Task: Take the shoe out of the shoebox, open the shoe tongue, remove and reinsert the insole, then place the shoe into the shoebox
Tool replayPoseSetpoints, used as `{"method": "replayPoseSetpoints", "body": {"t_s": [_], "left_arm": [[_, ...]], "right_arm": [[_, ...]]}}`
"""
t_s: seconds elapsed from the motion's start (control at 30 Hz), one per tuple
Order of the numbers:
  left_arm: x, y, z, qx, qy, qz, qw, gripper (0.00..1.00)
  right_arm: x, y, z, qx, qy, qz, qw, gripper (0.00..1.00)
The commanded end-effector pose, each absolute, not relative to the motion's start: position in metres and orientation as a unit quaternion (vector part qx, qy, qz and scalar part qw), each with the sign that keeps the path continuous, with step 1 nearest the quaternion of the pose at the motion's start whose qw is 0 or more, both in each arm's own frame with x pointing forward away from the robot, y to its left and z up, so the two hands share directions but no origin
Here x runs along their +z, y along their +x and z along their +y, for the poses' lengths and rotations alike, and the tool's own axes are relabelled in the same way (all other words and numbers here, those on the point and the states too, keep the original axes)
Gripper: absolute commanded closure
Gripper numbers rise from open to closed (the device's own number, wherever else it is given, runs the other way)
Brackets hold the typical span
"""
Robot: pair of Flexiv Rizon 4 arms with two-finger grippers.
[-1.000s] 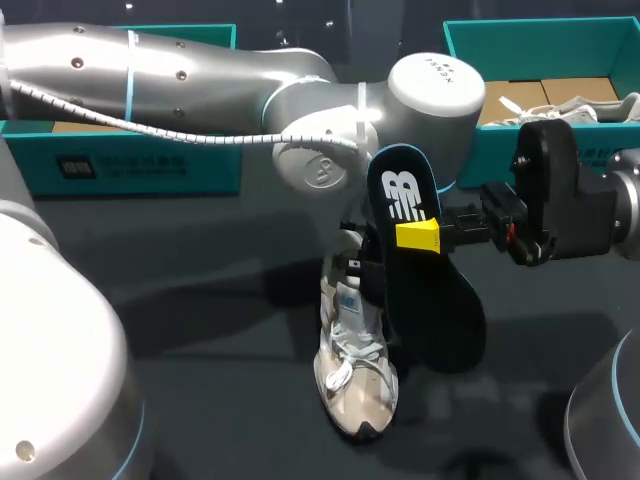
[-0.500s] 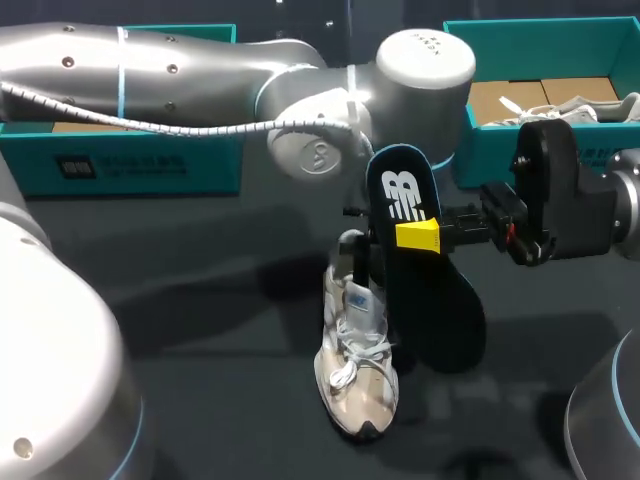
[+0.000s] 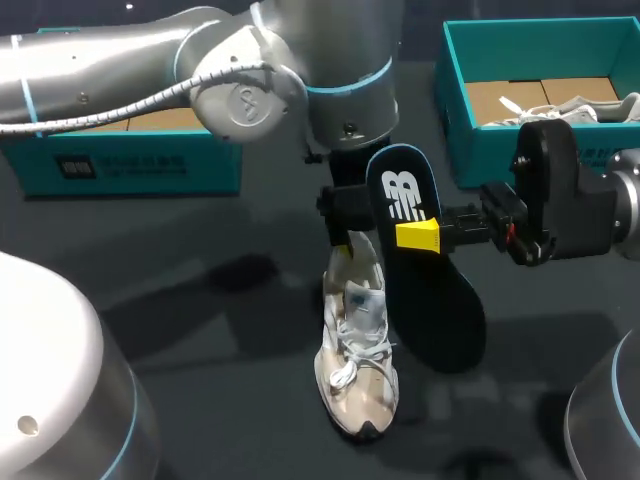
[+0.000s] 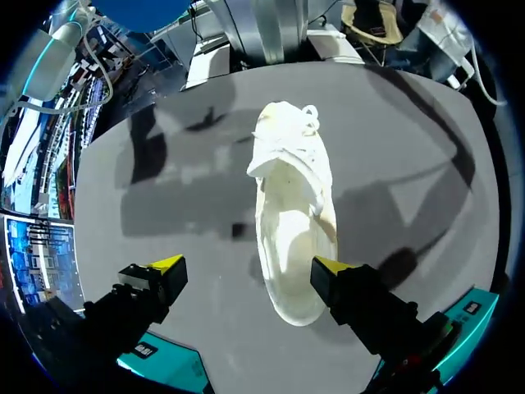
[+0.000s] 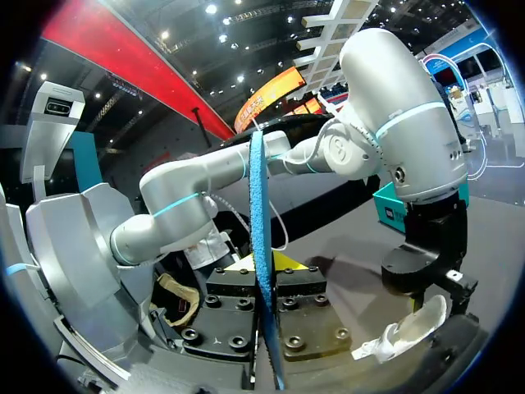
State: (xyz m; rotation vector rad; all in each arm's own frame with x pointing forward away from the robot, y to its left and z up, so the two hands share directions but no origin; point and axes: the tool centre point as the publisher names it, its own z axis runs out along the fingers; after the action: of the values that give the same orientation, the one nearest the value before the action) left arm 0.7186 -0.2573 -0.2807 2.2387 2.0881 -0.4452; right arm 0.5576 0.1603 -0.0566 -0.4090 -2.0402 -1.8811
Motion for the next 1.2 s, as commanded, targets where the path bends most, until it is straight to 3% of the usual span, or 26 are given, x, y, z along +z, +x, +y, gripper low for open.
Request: {"method": "replayPoseSetpoints", "body": {"t_s": [0.03,0.4,0.53,1.0,1.2], "left_arm": [[-0.282,0.716,-0.244,-0.180,0.715,0.672,0.063,0.00],[-0.246,0.732,-0.259,-0.267,0.685,0.647,0.202,0.00],[-0.216,0.736,-0.266,-0.306,0.662,0.621,0.289,0.00],[-0.216,0.736,-0.266,-0.306,0.662,0.621,0.289,0.00],[-0.194,0.751,-0.268,-0.399,0.610,0.602,0.326,0.00]], "right_arm": [[-0.058,0.558,0.162,-0.661,-0.144,-0.717,0.168,1.00],[-0.058,0.558,0.162,-0.661,-0.144,-0.717,0.168,1.00],[-0.058,0.558,0.162,-0.661,-0.144,-0.717,0.168,1.00],[-0.058,0.558,0.162,-0.661,-0.144,-0.717,0.168,1.00],[-0.058,0.558,0.162,-0.661,-0.144,-0.717,0.168,1.00]]}}
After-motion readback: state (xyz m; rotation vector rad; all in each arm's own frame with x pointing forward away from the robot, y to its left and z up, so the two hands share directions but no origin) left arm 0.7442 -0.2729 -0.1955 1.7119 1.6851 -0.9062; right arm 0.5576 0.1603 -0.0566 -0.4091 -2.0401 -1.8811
